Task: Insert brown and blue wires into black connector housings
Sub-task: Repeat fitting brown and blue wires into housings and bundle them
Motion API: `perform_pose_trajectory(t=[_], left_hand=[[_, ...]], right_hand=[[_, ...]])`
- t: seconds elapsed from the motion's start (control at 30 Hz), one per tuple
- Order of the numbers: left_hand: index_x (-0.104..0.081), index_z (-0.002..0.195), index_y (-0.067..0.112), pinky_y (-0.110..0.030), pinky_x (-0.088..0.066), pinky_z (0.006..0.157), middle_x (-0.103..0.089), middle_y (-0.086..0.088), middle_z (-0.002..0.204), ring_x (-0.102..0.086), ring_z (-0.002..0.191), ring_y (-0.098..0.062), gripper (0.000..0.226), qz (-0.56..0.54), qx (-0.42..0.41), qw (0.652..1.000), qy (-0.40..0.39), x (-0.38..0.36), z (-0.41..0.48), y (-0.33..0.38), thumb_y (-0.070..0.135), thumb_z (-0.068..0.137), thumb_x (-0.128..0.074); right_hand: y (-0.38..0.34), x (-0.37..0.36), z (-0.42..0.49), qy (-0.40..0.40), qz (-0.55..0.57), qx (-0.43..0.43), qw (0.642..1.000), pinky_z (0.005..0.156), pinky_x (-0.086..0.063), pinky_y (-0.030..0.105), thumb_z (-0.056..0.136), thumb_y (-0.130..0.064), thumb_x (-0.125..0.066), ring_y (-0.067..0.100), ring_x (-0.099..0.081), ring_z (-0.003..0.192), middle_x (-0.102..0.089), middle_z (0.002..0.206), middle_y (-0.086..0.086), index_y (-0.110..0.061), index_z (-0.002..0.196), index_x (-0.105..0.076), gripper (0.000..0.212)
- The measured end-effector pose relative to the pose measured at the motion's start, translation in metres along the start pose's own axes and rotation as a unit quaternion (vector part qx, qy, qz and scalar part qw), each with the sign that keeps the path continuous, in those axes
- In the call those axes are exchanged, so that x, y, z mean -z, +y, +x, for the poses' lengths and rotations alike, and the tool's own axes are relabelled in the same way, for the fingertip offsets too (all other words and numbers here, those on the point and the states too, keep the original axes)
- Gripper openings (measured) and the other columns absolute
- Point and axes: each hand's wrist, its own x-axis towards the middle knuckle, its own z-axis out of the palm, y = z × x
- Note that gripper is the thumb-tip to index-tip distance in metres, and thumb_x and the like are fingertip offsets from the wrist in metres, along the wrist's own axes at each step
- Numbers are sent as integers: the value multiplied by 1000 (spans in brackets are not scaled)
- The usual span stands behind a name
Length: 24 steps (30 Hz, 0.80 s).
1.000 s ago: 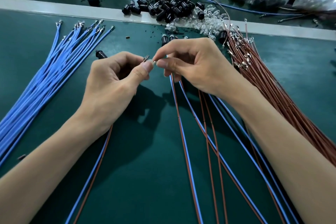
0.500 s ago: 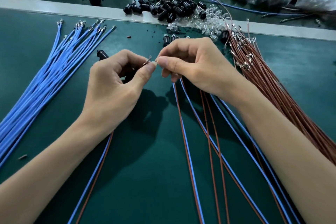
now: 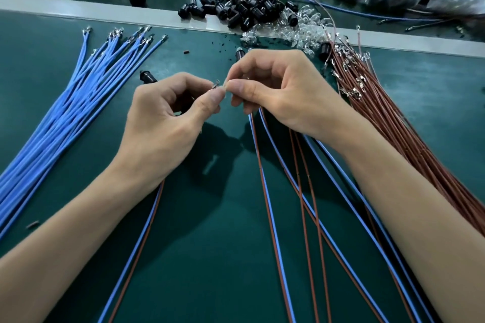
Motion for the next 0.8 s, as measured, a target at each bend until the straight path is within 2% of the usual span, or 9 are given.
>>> perform_pose_trajectory(t=[0.3,0.5,0.67,0.8], left_hand=[[-65,75,24,-8,-39,56,-65,13,64,-52,53,5,12,12,-6,1000,13,-1,-2,3,19,85,-71],[-63,75,28,-7,-40,58,-65,22,63,-56,57,7,17,18,-14,1000,15,-2,-3,5,17,85,-70],[-63,76,26,-7,-40,57,-65,23,63,-57,58,6,15,17,-22,999,20,-1,-2,6,17,85,-70],[-63,75,28,-10,-42,59,-65,19,63,-58,61,2,18,19,-20,999,26,-2,-3,5,16,85,-71]], right_hand=[[3,-2,2,59,79,-8,995,60,-50,21,89,-6,-62,10,-60,59,-66,65,1,-5,88,-67,6],[3,0,0,23,78,-22,996,64,-51,20,88,-3,-63,8,-62,61,-68,70,1,-4,92,-68,7],[1,-3,0,31,102,-23,994,64,-50,17,86,-2,-64,6,-62,62,-68,70,2,-3,92,-69,7],[2,-3,0,61,114,-30,991,64,-49,15,86,-4,-65,3,-60,61,-68,68,-4,-4,91,-69,6]])
